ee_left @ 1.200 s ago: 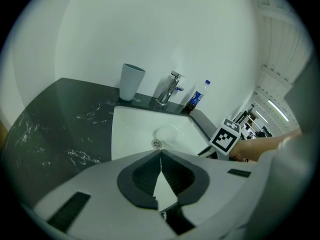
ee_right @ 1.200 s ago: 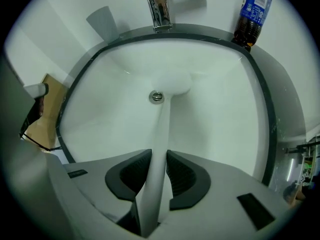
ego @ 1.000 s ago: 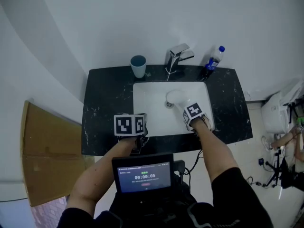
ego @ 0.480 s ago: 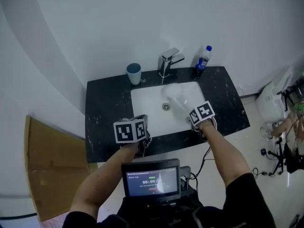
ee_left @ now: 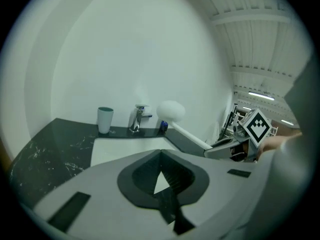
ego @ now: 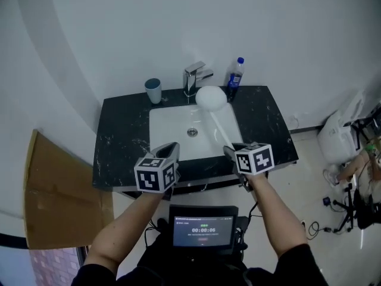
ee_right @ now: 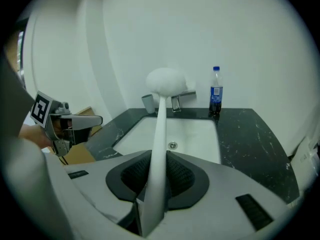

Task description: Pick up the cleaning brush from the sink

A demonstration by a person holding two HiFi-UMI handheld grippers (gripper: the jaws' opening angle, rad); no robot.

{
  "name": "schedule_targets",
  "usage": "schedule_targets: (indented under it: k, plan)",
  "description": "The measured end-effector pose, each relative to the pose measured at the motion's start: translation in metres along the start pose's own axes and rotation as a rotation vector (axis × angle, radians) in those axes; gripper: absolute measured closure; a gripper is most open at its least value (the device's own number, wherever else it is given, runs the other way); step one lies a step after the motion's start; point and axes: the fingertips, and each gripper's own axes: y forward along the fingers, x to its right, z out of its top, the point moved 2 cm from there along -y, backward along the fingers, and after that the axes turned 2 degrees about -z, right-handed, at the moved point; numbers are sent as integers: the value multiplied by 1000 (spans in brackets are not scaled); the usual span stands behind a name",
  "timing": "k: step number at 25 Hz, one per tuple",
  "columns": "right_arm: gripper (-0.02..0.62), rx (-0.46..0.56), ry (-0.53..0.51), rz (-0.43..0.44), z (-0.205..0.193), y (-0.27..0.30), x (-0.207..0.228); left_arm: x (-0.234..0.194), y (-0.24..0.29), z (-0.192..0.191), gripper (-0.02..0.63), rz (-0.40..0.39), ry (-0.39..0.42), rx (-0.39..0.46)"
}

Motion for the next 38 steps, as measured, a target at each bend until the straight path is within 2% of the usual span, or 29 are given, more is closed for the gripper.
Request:
schedule_targets:
  k: [2,5,9,11,14,16,22,28,32,34,38]
  plan:
    - [523,63,-26,-1,-6,-33,15,37,-7,-3,589,37,23,61]
    - [523,128,-71,14,-14,-86,34,88,-20,-14,589,106,-2,122]
    - [523,243,-119,35,-13,-145,39,129,-43,-8,589,177,39,186]
    - [523,280,-118,48,-16,-166,33,143,-58,-11,589,184,58,207]
    - [523,301,-134,65,-23,-189,20,163,-77,-14,589,171,159,222]
    - [523,315,-151,63,-28,-202,12,169,-90,-13,589,182,215,232]
    - [523,380,-141,59,-43,-226,-11,187,-124,-29,589,182,249,233]
    - [523,473,-143,51,-64,-242,-31,186,-150,-53,589,206,211,281]
    - [523,550,-126,65,-75,-254,-36,181,-158,-63,589,212,154,311]
    - [523,581,-131,62,-77,-258,-38,184,-160,-60,589,202,167,324]
    - [523,644,-141,29,-83,-273,-38,194,-164,-61,589,237,226,334]
